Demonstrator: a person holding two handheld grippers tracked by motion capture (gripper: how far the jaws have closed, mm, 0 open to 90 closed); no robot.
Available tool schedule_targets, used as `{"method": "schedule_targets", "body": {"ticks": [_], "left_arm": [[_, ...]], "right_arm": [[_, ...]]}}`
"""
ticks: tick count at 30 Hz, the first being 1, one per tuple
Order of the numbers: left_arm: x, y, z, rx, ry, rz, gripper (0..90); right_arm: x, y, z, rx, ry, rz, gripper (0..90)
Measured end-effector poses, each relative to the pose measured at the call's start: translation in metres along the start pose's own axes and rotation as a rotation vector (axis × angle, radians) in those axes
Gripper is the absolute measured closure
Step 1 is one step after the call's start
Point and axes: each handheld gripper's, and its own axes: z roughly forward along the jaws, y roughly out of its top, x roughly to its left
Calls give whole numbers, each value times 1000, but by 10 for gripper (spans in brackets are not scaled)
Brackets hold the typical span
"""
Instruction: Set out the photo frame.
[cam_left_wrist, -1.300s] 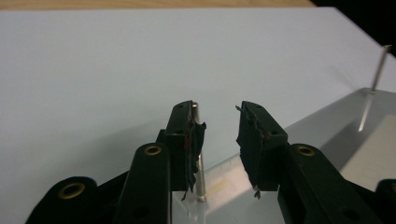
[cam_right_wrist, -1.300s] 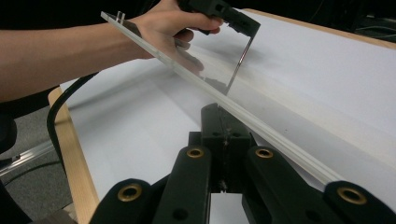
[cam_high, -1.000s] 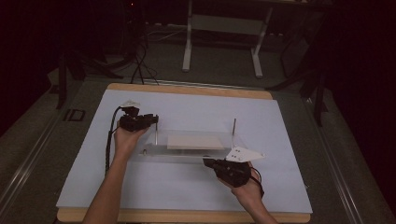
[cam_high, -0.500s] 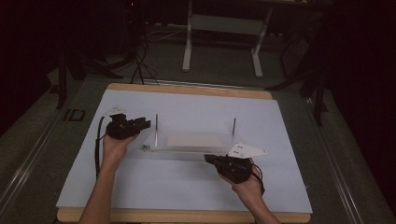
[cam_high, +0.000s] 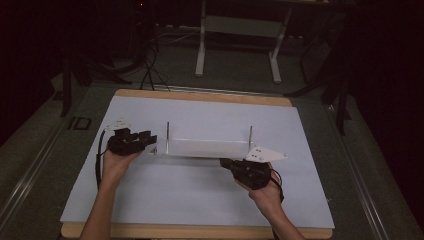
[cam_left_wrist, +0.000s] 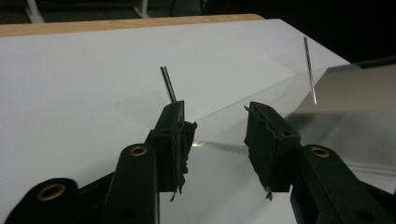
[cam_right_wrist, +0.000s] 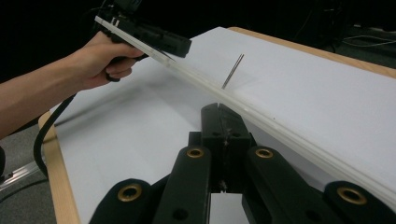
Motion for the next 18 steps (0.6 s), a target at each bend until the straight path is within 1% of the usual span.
{"method": "schedule_targets", "body": {"ticks": [2, 6, 10, 12, 15, 18], "left_arm": [[-1, -2, -3, -7, -7, 20, 560], [1, -7, -8, -21, -15, 27, 541], [0, -10, -11, -15, -5, 56, 539], [0, -11, -11, -11, 4, 69, 513], [-2, -11, -11, -12, 0, 78, 500], [-7, -9, -8, -15, -11, 104, 469]], "right_arm": [[-1, 2, 0, -2, -3, -3, 900], [-4, 6, 1, -4, -3, -7, 900], [-6, 12, 2, -6, -13, -11, 900], [-7, 15, 2, -8, -18, -14, 900], [-9, 19, 3, -13, -24, -16, 900], [-11, 22, 3, -18, -27, -17, 900]]}}
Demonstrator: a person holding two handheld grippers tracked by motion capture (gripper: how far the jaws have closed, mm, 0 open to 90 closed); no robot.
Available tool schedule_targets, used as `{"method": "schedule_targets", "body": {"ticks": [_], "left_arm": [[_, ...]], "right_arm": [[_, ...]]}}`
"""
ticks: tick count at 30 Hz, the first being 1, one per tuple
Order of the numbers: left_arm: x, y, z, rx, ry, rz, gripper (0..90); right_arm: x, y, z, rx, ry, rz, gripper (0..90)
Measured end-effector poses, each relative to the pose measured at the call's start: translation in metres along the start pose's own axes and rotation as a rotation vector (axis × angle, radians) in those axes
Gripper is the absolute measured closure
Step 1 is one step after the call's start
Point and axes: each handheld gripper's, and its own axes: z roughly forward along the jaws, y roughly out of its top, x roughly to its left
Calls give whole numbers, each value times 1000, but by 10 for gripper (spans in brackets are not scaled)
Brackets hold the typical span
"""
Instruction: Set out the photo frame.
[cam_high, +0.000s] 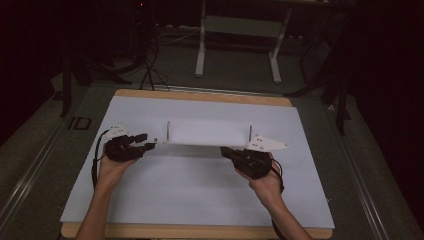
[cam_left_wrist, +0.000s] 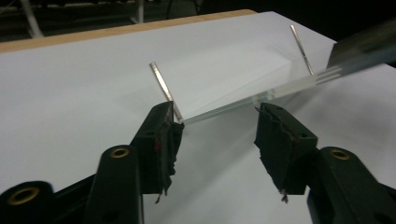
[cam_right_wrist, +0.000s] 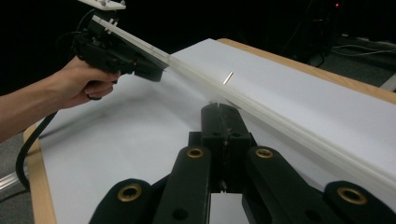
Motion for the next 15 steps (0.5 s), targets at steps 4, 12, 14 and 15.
{"method": "schedule_targets", "body": {"ticks": [4, 12, 14, 15], "left_arm": [[-6, 7, 5, -12, -26, 26, 414], [-18, 24, 20, -27, -49, 63, 370], [-20, 27, 24, -37, -46, 64, 372], [-20, 27, 25, -38, -47, 65, 373]], "right_arm": [[-3, 5, 1, -3, -10, -5, 900], [-9, 14, 3, -23, -33, -6, 900], [-9, 16, 4, -25, -42, -10, 900], [-10, 18, 4, -27, -49, -15, 900]]}}
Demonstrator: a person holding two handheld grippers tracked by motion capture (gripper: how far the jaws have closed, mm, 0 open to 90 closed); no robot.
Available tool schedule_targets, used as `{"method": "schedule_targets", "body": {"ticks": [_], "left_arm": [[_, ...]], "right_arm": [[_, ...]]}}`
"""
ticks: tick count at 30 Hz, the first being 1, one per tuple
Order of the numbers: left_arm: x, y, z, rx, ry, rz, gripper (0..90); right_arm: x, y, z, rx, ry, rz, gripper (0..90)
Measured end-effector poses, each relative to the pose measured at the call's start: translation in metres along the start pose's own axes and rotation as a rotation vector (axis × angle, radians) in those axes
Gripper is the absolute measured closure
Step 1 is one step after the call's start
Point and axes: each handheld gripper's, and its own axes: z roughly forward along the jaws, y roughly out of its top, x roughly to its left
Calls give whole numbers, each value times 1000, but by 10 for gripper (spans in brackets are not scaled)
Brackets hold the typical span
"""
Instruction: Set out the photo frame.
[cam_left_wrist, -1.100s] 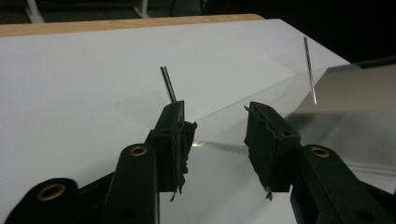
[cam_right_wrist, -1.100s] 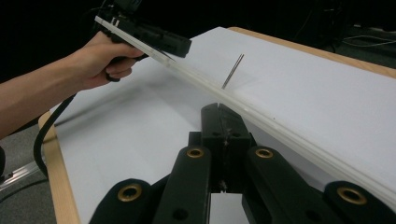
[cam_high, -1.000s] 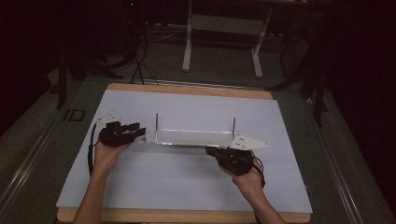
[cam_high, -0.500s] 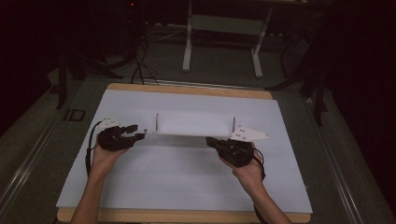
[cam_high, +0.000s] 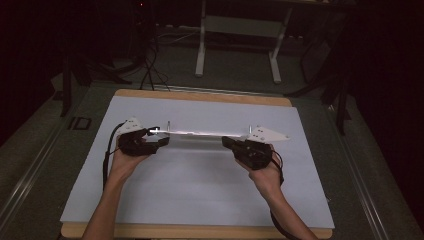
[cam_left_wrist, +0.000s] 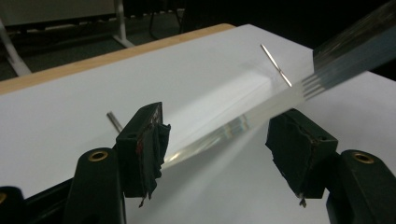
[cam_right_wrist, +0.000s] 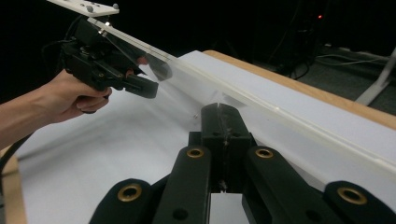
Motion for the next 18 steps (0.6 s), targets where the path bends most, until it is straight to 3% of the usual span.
{"method": "schedule_targets", "body": {"ticks": [4, 9, 18], "left_arm": [[-2, 3, 8, 7, 7, 18, 392], [-2, 5, 16, 10, 17, 9, 430], [0, 7, 16, 11, 19, 5, 453]], "right_arm": [[-2, 3, 2, -4, -10, -5, 900], [-5, 8, 5, -11, -26, -10, 900], [-13, 9, 7, -8, -35, 12, 900]]}}
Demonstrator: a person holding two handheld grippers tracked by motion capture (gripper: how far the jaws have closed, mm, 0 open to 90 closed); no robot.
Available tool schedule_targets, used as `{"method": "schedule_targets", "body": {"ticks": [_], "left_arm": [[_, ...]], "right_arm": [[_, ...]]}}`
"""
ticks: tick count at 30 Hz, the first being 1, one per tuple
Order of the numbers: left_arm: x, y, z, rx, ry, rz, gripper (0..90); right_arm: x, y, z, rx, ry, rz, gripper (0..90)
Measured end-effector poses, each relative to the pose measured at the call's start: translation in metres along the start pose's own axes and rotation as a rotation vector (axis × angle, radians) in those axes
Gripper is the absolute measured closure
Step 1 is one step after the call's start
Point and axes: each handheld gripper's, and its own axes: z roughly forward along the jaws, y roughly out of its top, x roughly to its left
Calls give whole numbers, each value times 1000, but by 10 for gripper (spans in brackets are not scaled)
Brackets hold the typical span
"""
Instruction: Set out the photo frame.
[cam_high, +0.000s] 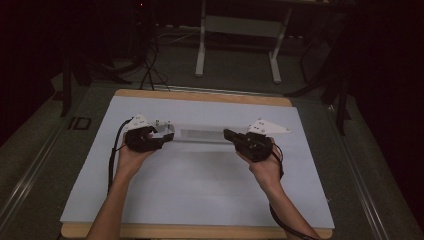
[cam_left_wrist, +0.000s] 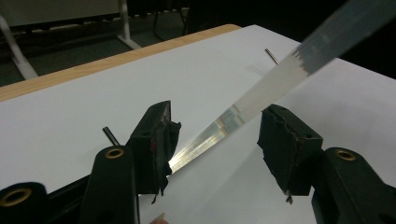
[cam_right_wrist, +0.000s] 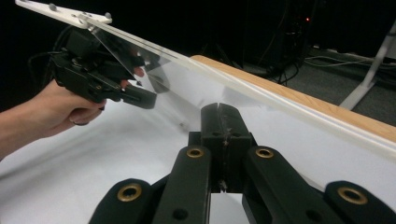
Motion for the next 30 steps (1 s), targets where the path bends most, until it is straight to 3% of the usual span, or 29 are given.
{"method": "schedule_targets", "body": {"ticks": [11, 24, 30], "left_arm": [[3, 2, 3, -22, 17, -12, 458], [6, 5, 8, -56, 55, -34, 462], [7, 8, 9, -41, 65, -28, 469]], "right_arm": [[-16, -19, -5, 36, -47, -5, 843], [-58, -45, -24, 88, -158, 18, 721], [-74, -53, -25, 105, -203, 35, 709]]}}
